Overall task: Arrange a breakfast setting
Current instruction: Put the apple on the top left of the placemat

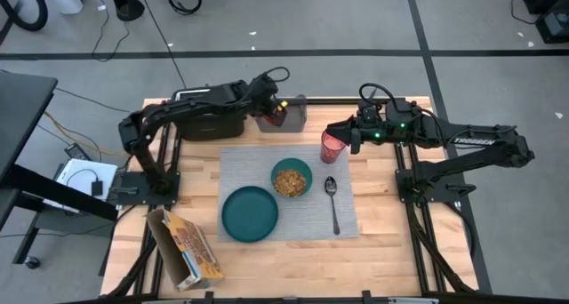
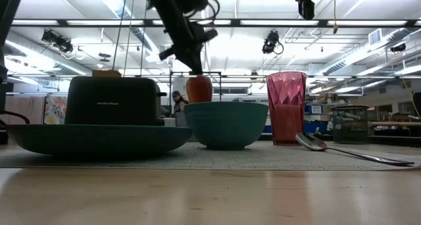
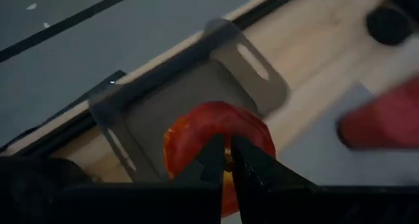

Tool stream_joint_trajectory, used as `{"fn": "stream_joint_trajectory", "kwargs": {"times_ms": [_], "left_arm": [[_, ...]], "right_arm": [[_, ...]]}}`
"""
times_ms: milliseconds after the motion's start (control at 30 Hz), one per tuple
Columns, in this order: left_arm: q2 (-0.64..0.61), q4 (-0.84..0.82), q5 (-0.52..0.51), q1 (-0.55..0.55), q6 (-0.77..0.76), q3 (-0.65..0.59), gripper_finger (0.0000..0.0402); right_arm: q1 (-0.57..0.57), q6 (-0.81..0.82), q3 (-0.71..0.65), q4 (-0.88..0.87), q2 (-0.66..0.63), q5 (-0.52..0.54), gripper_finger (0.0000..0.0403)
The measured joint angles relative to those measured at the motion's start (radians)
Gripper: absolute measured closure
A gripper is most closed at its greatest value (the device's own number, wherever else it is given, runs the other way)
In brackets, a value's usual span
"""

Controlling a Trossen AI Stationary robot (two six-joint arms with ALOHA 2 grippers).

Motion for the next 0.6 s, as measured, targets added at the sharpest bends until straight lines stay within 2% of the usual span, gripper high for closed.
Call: {"fn": "stream_joint_trajectory", "kwargs": {"times_ms": [367,600], "left_arm": [[-0.052,-0.203,-0.005,-0.191,-0.064,-0.003,0.0379],[-0.057,-0.212,-0.055,-0.308,-0.217,-0.128,0.0379]], "right_arm": [[0.0,-0.021,0.0,-0.009,0.0,-0.066,0.0274],[0.003,-0.018,0.0,-0.013,-0.003,-0.148,0.0274]]}}
